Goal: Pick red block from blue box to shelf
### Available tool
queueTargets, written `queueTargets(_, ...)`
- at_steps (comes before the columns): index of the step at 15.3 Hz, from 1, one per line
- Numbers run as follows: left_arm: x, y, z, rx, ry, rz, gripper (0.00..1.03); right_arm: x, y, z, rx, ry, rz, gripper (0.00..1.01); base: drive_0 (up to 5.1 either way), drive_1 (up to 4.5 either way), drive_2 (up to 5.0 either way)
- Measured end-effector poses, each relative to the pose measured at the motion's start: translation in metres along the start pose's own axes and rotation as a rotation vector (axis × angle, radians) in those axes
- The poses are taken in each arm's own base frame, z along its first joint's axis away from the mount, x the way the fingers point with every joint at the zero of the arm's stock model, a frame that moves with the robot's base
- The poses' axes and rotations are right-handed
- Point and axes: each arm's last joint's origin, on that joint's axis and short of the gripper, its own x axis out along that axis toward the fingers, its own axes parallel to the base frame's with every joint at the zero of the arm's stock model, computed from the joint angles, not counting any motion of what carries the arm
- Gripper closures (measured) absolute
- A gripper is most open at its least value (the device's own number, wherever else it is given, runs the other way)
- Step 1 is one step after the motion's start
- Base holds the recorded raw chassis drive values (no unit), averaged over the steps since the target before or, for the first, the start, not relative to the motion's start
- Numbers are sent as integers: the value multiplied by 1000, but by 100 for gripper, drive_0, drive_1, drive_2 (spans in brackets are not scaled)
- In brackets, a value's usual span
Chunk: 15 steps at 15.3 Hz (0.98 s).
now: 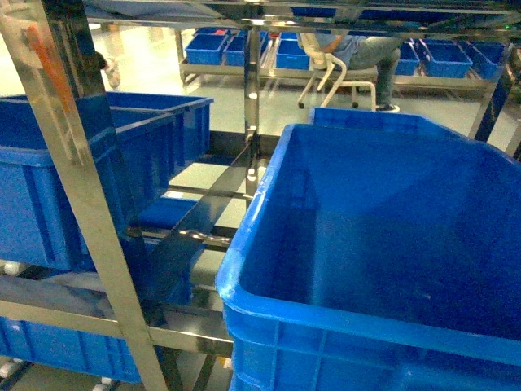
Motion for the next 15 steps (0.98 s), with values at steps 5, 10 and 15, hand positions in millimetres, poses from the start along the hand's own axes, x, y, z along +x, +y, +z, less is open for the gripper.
queueTargets(5,0,0,0,0,0,0,5,0,0,0,0,0,0,73,-160,-160,-160)
queueTargets(10,0,0,0,0,0,0,5,0,0,0,0,0,0,73,-160,-160,-160)
queueTargets(15,0,0,0,0,0,0,5,0,0,-6,14,62,21,73,-96,-96,-96)
